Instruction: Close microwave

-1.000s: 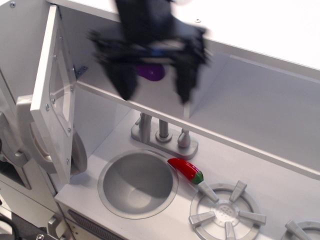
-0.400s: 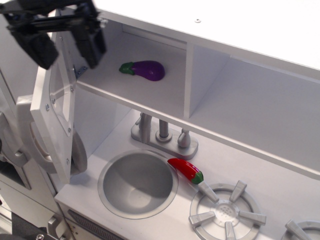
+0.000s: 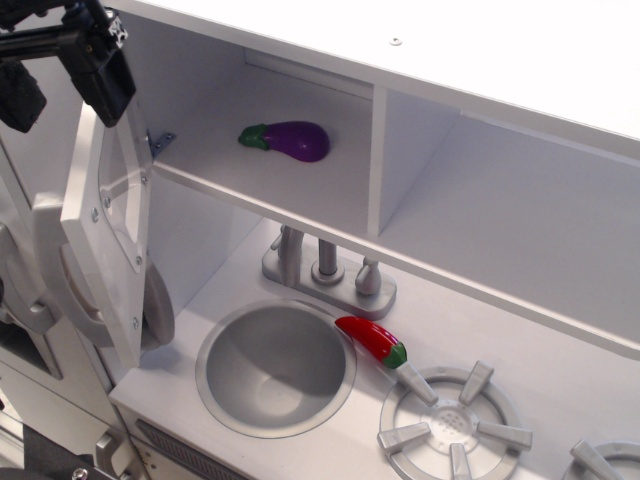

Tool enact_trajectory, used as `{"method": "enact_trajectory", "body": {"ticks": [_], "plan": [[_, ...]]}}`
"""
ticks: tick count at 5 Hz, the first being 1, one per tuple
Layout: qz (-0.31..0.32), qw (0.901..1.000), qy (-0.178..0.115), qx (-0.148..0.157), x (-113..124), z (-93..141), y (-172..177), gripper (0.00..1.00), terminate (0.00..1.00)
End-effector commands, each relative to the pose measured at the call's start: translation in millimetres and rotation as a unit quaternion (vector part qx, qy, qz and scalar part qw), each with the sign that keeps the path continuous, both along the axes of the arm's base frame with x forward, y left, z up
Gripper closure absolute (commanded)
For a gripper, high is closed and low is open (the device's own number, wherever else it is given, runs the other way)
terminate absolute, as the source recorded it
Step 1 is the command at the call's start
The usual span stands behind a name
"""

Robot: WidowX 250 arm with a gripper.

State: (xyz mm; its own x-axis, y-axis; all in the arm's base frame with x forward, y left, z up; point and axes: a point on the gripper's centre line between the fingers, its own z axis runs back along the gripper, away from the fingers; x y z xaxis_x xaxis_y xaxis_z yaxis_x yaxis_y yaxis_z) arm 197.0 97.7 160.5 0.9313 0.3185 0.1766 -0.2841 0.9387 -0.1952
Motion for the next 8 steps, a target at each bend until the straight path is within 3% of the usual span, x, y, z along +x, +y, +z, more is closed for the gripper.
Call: {"method": "enact_trajectory", "body": {"ticks": [1, 2, 4, 6, 8], "plan": [[0.007, 0.9991, -0.002, 0.041, 0, -6, 13, 0.0, 0.0], [-0.001, 0.9984, -0.001, 0.057, 1, -14, 8, 0.0, 0.0], [-0.007, 0.9996, -0.023, 0.016, 10, -26, -8, 0.0, 0.0], [-0.003, 0.9997, -0.025, -0.006, 34, -33, -52, 0.0, 0.0], [0.013, 0.9983, -0.037, -0.043, 48, -9, -111, 0.0, 0.0]]}}
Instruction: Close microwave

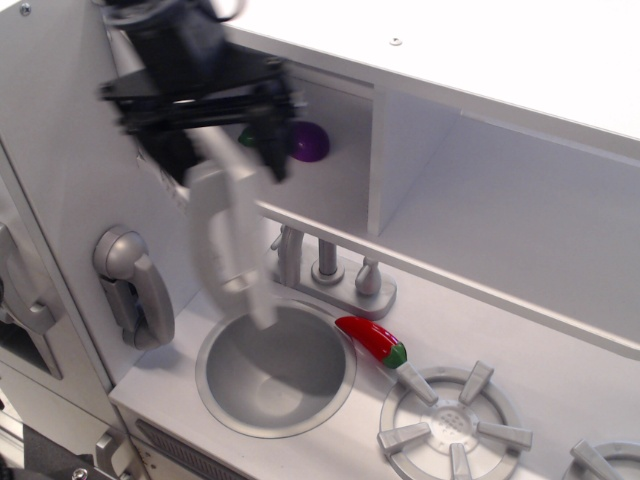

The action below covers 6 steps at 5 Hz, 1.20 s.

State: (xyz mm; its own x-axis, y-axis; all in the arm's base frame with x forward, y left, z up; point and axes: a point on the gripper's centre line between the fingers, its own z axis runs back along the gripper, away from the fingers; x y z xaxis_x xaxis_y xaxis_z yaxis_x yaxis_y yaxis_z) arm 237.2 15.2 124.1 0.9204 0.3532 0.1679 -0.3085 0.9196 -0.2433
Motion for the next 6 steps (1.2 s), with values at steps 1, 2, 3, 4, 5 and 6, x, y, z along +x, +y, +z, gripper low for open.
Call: {"method": "enact_trajectory", "body": {"ticks": [1, 2, 3, 4, 5, 6], "plan": [[-0.037, 0.9977, -0.02, -0.052, -12, 34, -70, 0.0, 0.0], [-0.064, 0.9961, -0.018, -0.058, -39, 32, -83, 0.0, 0.0], [-0.078, 0.9967, -0.013, -0.019, -57, 13, -64, 0.0, 0.0], [-0.052, 0.9984, -0.005, 0.021, -53, -1, -31, 0.0, 0.0], [0.011, 0.9986, 0.011, 0.051, -36, -16, 14, 0.0, 0.0], [0.045, 0.9969, 0.009, 0.064, -26, -12, 37, 0.0, 0.0]]}}
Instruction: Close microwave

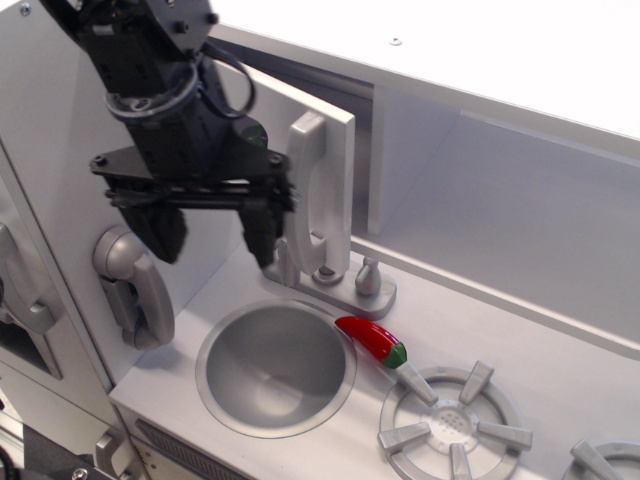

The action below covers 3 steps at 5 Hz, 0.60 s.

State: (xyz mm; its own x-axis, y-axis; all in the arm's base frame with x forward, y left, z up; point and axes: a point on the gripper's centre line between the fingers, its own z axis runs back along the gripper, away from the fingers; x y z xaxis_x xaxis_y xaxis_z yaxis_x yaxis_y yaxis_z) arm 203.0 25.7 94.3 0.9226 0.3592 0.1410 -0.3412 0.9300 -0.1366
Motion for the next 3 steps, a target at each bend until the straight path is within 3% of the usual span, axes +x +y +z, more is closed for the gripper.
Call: {"method": "enact_trajectory", "body": {"ticks": [1, 3], "plan": [[0.07, 0.9967, -0.036, 0.023, 25, 23, 48, 0.0, 0.0], [0.099, 0.9934, -0.054, 0.018, 58, 30, 47, 0.0, 0.0]]}}
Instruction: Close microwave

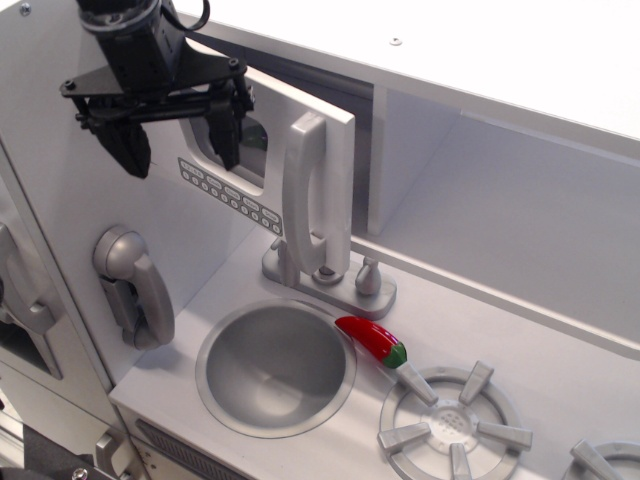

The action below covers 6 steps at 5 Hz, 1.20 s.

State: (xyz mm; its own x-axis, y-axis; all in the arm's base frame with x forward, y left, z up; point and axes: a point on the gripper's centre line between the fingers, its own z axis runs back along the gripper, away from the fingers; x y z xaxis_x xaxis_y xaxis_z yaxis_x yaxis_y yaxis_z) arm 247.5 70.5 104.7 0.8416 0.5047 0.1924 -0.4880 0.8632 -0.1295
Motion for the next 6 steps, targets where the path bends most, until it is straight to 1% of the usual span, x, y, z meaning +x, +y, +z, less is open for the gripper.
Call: {"method": "enact_trajectory", "body": {"ticks": [1, 3, 4, 5, 6], "plan": [[0.027, 0.9991, -0.034, 0.005, 27, 21, -3, 0.0, 0.0], [0.037, 0.9988, -0.033, 0.003, 39, 22, -10, 0.0, 0.0], [0.036, 0.9986, -0.039, 0.001, 38, 26, -10, 0.0, 0.0], [0.023, 0.9995, -0.022, 0.004, 14, 19, -2, 0.0, 0.0], [-0.028, 0.9991, -0.014, 0.029, -17, 5, 7, 0.0, 0.0]]}}
